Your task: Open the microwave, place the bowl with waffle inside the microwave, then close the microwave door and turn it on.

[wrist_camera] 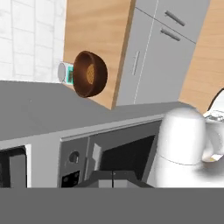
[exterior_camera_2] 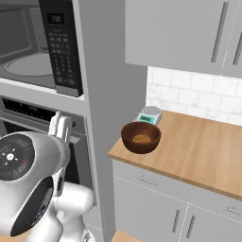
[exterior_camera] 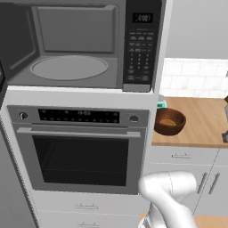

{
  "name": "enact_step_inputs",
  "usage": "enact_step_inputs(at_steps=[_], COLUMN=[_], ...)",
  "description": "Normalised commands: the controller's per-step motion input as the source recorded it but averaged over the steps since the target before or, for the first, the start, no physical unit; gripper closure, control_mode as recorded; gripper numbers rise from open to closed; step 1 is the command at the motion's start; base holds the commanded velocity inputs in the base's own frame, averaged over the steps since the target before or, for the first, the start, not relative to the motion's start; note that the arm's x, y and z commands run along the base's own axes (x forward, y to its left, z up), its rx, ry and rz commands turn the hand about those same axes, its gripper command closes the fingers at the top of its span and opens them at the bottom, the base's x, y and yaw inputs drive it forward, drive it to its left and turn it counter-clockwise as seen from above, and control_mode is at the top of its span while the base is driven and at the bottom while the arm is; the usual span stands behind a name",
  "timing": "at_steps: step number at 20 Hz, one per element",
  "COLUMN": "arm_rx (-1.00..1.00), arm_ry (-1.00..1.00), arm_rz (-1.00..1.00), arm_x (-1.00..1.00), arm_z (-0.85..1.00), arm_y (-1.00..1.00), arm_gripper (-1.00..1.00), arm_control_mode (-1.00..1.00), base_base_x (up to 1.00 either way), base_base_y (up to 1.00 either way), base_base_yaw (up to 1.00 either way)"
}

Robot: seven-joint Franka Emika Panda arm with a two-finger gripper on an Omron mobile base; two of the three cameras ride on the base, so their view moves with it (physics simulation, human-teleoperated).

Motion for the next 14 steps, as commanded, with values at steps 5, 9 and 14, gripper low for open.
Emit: enact_step_inputs(at_steps=[5,9,14], arm_rx=[0.0,0.0,0.0], arm_ry=[0.0,0.12,0.07], arm_rz=[0.09,0.19,0.19], arm_x=[0.78,0.65,0.32], arm_z=[-0.18,-0.27,-0.4], arm_y=[-0.54,-0.46,-0.39], arm_gripper=[1.0,-1.0,-1.0], arm_control_mode=[-1.0,-1.0,-1.0], base_base_x=[0.0,0.0,0.0], base_base_y=[0.0,0.0,0.0], base_base_yaw=[0.0,0.0,0.0])
